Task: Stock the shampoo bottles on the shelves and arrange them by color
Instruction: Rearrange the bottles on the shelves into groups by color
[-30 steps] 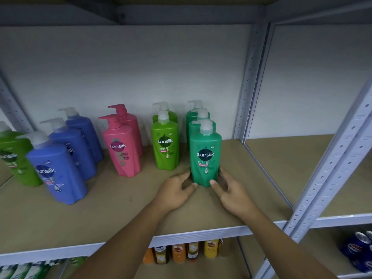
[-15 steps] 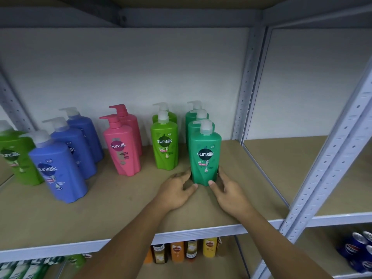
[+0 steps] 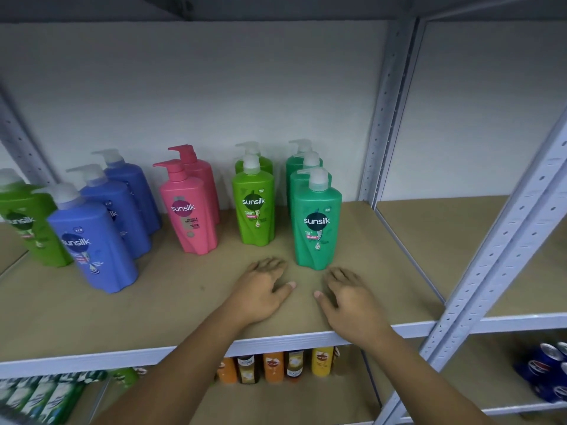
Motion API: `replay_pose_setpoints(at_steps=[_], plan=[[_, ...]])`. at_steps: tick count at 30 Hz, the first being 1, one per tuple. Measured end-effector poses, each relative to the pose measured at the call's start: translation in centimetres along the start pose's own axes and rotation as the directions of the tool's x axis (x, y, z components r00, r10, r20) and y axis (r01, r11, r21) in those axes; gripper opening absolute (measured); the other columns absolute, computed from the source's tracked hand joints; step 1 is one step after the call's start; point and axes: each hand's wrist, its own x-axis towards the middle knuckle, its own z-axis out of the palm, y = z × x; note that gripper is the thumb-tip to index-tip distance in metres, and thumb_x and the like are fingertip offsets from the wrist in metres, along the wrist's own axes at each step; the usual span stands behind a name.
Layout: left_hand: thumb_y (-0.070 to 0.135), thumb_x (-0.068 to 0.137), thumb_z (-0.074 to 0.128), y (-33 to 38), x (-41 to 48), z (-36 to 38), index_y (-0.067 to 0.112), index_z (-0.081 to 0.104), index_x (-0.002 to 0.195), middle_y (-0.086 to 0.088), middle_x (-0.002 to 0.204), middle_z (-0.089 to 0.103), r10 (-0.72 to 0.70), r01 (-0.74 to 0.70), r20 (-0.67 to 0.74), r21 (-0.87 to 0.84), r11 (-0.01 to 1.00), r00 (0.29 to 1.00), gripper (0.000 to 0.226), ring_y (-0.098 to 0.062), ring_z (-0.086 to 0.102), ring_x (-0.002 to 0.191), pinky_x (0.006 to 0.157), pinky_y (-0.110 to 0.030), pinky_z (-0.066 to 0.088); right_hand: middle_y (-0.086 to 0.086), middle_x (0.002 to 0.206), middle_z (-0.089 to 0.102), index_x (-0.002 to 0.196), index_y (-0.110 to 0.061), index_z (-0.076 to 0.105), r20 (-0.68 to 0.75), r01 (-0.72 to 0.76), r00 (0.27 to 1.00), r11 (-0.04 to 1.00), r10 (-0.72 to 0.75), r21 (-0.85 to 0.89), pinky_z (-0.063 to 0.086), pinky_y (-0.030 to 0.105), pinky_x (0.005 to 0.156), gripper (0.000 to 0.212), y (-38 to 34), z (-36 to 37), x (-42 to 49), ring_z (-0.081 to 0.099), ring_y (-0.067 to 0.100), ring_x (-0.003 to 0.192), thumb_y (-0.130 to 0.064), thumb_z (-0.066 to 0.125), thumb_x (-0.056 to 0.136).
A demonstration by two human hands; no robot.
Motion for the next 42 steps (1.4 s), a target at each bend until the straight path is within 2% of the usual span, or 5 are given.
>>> replay_pose_setpoints(at_steps=[7, 26, 33, 38, 42], plan=[[0.063, 0.097, 0.031, -1.7, -3.9, -1.1, 0.018, 0.032, 0.156, -0.001, 0.165, 0.024, -0.063, 0.062, 0.032, 0.035, 0.997, 0.998, 0.074, -0.015, 0.017, 0.153, 0.125, -0.032, 0.007, 0.003, 0.163, 0.029, 0.154, -0.017, 0.034, 0.106, 0.194, 0.976, 0.981, -0.192, -0.01, 0.005, 0.035, 0.124, 0.06, -3.3, 0.7, -0.3, 0.016, 0.018, 0.152, -0.05, 0.035, 0.104], [0.064, 0.089, 0.023, -14.3, -21.2, -7.8, 0.013, 0.053, 0.142, -0.005, 0.151, 0.048, -0.418, 0.425, -0.134, 0.031, 0.904, 0.899, 0.079, -0.017, 0.035, 0.144, 0.117, -0.032, 0.022, 0.004, 0.163, 0.028, 0.154, -0.014, 0.034, 0.202, 0.607, 0.757, 0.783, -0.622, 0.136, 0.008, 0.037, 0.123, 0.059, -23.3, 7.7, 3.8, 0.018, 0.019, 0.152, -0.045, 0.039, 0.104], [0.064, 0.089, 0.023, -20.4, -26.5, -11.0, 0.01, 0.056, 0.134, -0.005, 0.146, 0.051, -0.478, 0.486, -0.144, 0.023, 0.874, 0.867, 0.077, -0.018, 0.039, 0.139, 0.113, -0.038, 0.029, 0.004, 0.162, 0.031, 0.152, -0.013, 0.037, 0.211, 0.645, 0.705, 0.736, -0.677, 0.207, 0.007, 0.034, 0.123, 0.056, -31.9, 10.3, 4.1, 0.02, 0.019, 0.151, -0.043, 0.041, 0.104], [0.042, 0.103, 0.048, -26.2, -28.4, -12.6, 0.007, 0.055, 0.135, -0.008, 0.15, 0.048, -0.452, 0.46, -0.145, 0.031, 0.887, 0.88, 0.049, -0.02, 0.036, 0.143, 0.115, -0.034, 0.022, 0.009, 0.156, 0.039, 0.15, -0.008, 0.039, 0.207, 0.609, 0.733, 0.761, -0.648, 0.225, 0.017, 0.032, 0.12, 0.054, -37.9, 12.5, 4.7, 0.03, 0.023, 0.145, -0.036, 0.044, 0.105], [0.052, 0.096, 0.036, -30.6, -28.5, -13.5, 0.008, 0.058, 0.126, -0.005, 0.138, 0.055, -0.444, 0.454, -0.142, 0.048, 0.889, 0.885, 0.058, -0.023, 0.044, 0.135, 0.11, -0.036, 0.03, 0.007, 0.162, 0.031, 0.155, -0.01, 0.032, 0.211, 0.563, 0.772, 0.8, -0.599, 0.208, 0.012, 0.034, 0.124, 0.055, -41.9, 14.6, 5.8, 0.021, 0.021, 0.151, -0.033, 0.04, 0.106]])
